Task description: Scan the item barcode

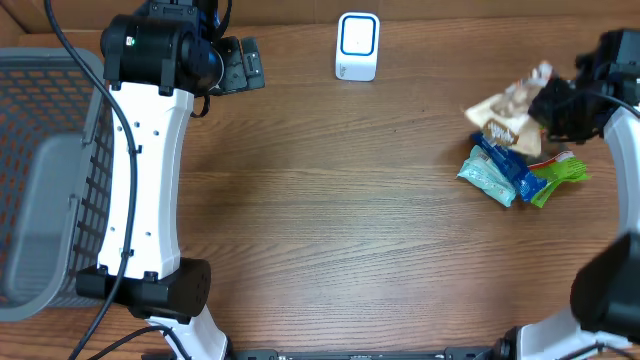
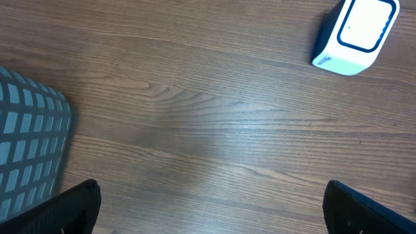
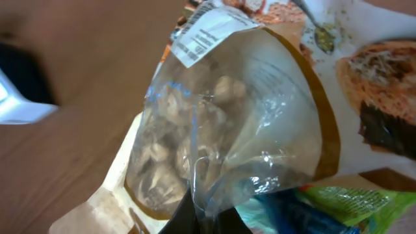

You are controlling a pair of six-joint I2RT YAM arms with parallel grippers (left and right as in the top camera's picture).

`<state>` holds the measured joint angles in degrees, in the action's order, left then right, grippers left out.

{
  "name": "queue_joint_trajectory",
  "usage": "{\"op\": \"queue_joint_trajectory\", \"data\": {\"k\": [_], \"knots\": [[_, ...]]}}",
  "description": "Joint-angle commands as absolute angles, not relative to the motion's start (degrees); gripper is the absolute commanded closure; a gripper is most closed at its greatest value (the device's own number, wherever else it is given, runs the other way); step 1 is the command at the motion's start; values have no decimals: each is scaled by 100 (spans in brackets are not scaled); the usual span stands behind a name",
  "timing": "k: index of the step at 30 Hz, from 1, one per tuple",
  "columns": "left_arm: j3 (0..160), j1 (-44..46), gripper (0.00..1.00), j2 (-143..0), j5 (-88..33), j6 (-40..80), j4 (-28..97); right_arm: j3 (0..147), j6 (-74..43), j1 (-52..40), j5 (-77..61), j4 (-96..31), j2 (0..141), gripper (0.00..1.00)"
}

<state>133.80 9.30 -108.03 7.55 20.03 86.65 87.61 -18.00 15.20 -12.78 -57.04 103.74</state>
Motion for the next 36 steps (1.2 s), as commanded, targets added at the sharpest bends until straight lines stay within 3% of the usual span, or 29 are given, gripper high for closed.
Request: {"op": "queue_joint_trajectory", "data": {"k": [1, 3, 4, 5, 7, 8, 22, 25, 29, 36], "knots": [[13373, 941, 0, -10814, 749, 2102, 8656, 8545, -1892, 1804, -1466, -5642, 10602, 96], [13373, 941, 0, -10814, 749, 2102, 8656, 8468, -1890, 2029, -1459, -5675, 10687, 96], [13373, 941, 0, -10814, 749, 2102, 8656, 8440, -1892, 2123, -1466, -5690, 10687, 88], [13373, 941, 1, -10814, 749, 2102, 8656, 8431, -1892, 2217, -1468, -5717, 10687, 77], [13373, 941, 0, -10814, 749, 2102, 8656, 8431, -1892, 2342, -1518, -5741, 10687, 45], [13373, 941, 0, -10814, 749, 2102, 8656, 8431, -1892, 2383, -1584, -5754, 10687, 38], [13373, 941, 0, -10814, 749, 2102, 8656, 9223, -1758, 2204, -2220, -6134, 10241, 34], [13373, 941, 0, -10814, 749, 2102, 8654, 9450, -1758, 2082, -2220, -6213, 9865, 29], [13373, 941, 0, -10814, 749, 2102, 8656, 9535, -1761, 1881, -2220, -6208, 9295, 22], [13373, 941, 0, -10814, 749, 2102, 8656, 9535, -1756, 1127, -2215, -6414, 8674, 22]]}}
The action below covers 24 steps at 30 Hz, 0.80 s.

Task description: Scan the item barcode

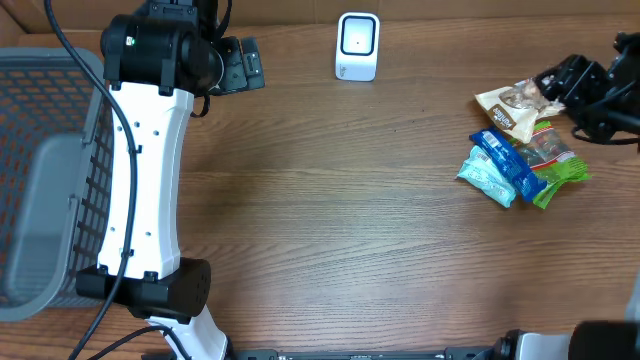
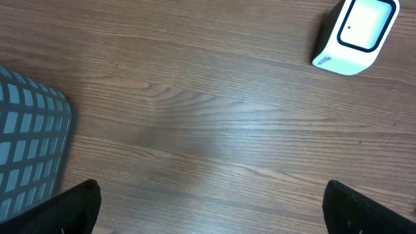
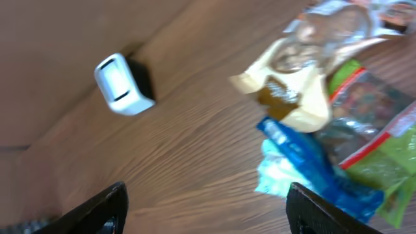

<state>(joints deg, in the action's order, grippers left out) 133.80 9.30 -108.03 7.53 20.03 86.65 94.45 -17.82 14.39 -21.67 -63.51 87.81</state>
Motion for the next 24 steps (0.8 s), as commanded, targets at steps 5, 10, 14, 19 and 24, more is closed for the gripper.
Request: {"op": "queue_joint_trajectory", "data": {"k": [5, 10, 14, 19, 24], "knots": [[13373, 941, 0, -10814, 749, 2102, 8656, 9533, -1603, 412, -2204, -6606, 8648, 25], [13373, 941, 0, -10814, 749, 2102, 8656, 9535, -1608, -191, -2016, -6632, 8512, 32], [13373, 941, 0, -10814, 749, 2102, 8656, 9539, -1608, -578, -1601, -6702, 8051, 34], [13373, 941, 0, -10812, 749, 2102, 8656, 9539, -1608, -755, -1284, -6886, 7159, 33], [13373, 941, 0, -10814, 749, 2102, 8656, 9539, -1634, -755, -1288, -6890, 6182, 0]]}}
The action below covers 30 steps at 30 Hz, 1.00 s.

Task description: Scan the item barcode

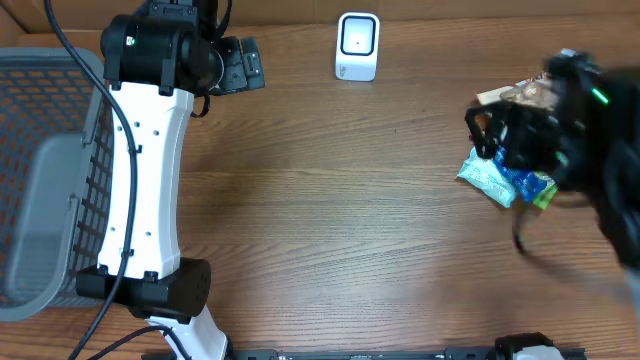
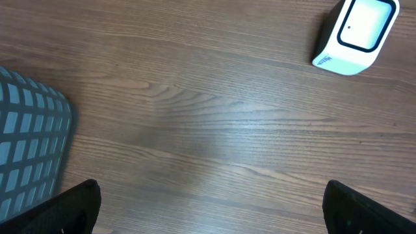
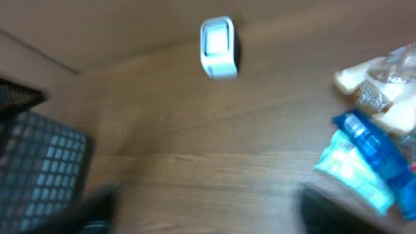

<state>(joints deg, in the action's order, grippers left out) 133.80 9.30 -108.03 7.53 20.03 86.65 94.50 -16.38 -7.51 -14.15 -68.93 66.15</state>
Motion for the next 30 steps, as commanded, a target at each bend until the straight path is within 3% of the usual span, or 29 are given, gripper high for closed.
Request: {"op": "queue_joint_trajectory", "data": {"k": [1, 9, 22, 26, 30], "knots": [[13373, 941, 0, -10814, 749, 2102, 8656, 9539, -1634, -755, -1291, -6890, 6025, 0], [13373, 941, 0, -10814, 749, 2102, 8656, 9537, -1608, -755, -1094, -7137, 5109, 0], [13373, 941, 0, -10814, 749, 2102, 8656, 9098, -1605, -696, 609, -7057, 5065, 0], [13373, 941, 0, -10812, 749, 2102, 8656, 8482, -1603, -598, 805, -6560, 4923, 0], [13373, 941, 0, -10812, 749, 2102, 8656, 7380, -1455, -475, 722, -5293, 4486, 0]]}}
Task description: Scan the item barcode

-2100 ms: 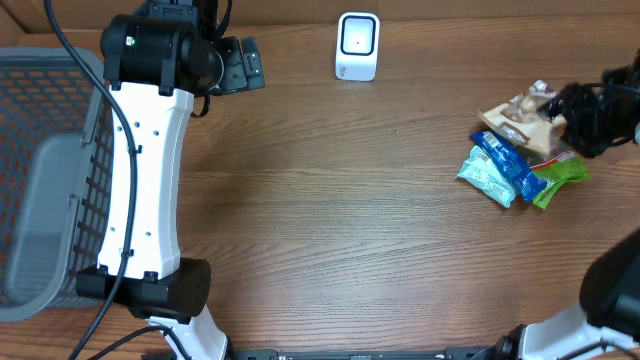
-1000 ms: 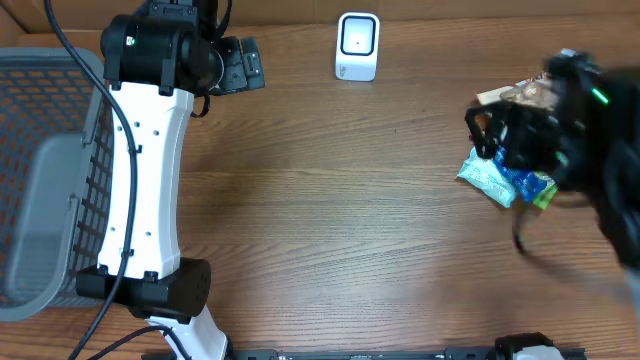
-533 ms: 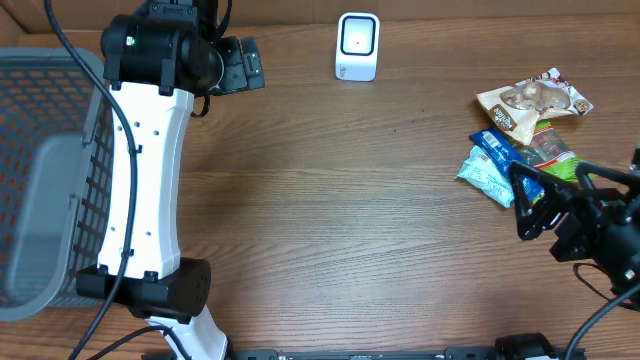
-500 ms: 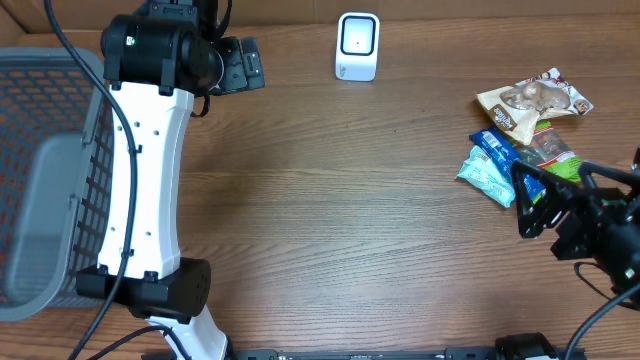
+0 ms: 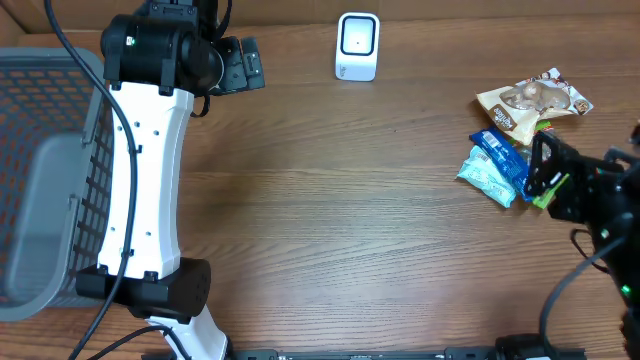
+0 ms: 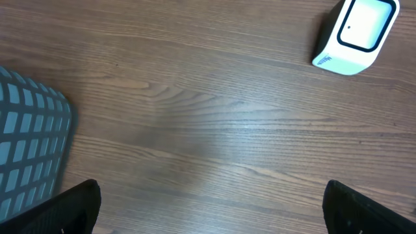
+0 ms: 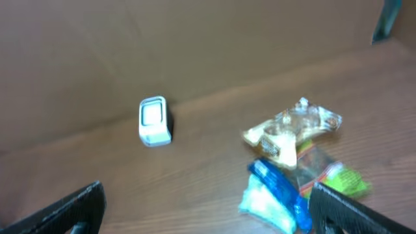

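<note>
The white scanner (image 5: 357, 45) with a blue-rimmed window stands at the table's back edge; it also shows in the left wrist view (image 6: 355, 34) and, small, in the right wrist view (image 7: 154, 121). At the right lies a pile of snack packs: a tan bag (image 5: 530, 103), a blue packet (image 5: 505, 158), a teal packet (image 5: 485, 175) and a green one (image 7: 341, 181). My right gripper (image 5: 543, 175) is open and empty just right of the pile. My left gripper (image 6: 211, 211) hangs open over bare wood, left of the scanner.
A grey mesh basket (image 5: 40, 170) fills the left edge of the table, its corner (image 6: 29, 143) showing under the left wrist. A brown cardboard wall (image 7: 195, 45) runs behind the table. The left arm (image 5: 150, 170) stretches along the left side.
My right arm was a blur over the snack pile; now it sits lower, at the right edge beside the pile, its camera seeing the pile and scanner from farther off. The left arm is unchanged.
First my right gripper was pressed close against the tan bag. Then it was out at the far right, open, with the bag lying on the table. Then it blurred over the pile, and now rests open beside it. My left gripper stayed open throughout.
</note>
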You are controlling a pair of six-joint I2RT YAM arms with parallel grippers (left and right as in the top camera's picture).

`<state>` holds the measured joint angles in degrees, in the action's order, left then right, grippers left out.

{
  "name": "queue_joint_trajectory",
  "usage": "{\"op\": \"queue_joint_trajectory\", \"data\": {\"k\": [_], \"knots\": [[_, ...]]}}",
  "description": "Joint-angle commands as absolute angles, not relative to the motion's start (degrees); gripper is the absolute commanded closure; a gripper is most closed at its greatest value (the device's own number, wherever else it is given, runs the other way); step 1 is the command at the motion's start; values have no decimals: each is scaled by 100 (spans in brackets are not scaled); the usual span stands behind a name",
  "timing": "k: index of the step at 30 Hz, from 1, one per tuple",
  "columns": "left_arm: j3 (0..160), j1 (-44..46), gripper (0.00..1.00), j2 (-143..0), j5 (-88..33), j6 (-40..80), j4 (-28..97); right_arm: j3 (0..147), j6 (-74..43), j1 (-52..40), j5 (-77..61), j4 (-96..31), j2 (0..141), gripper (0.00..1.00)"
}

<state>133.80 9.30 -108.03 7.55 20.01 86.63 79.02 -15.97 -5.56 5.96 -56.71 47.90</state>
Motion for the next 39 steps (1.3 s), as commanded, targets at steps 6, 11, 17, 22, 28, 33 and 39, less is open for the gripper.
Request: {"op": "queue_joint_trajectory", "data": {"k": [6, 11, 17, 22, 28, 33, 39], "knots": [[13373, 941, 0, -10814, 749, 2102, 8656, 4954, -1452, -320, 471, -2711, 3253, 0], [13373, 941, 0, -10812, 749, 2102, 8656, 2980, -1457, -69, 117, -1015, 2126, 0], [13373, 941, 0, -10812, 749, 2102, 8656, 1262, -1459, -25, 119, 73, 1068, 0], [13373, 941, 0, -10814, 749, 2102, 8656, 480, -1463, -25, 117, 325, 410, 0], [13373, 941, 0, -10814, 749, 2102, 8656, 40, -1498, -25, 115, 255, 12, 0], [13373, 941, 0, -10814, 749, 2102, 8656, 45, -1503, -36, 62, -360, 12, 0], [13373, 941, 0, -10814, 749, 2102, 8656, 45, -1500, -36, -54, -482, 14, 0]]}}
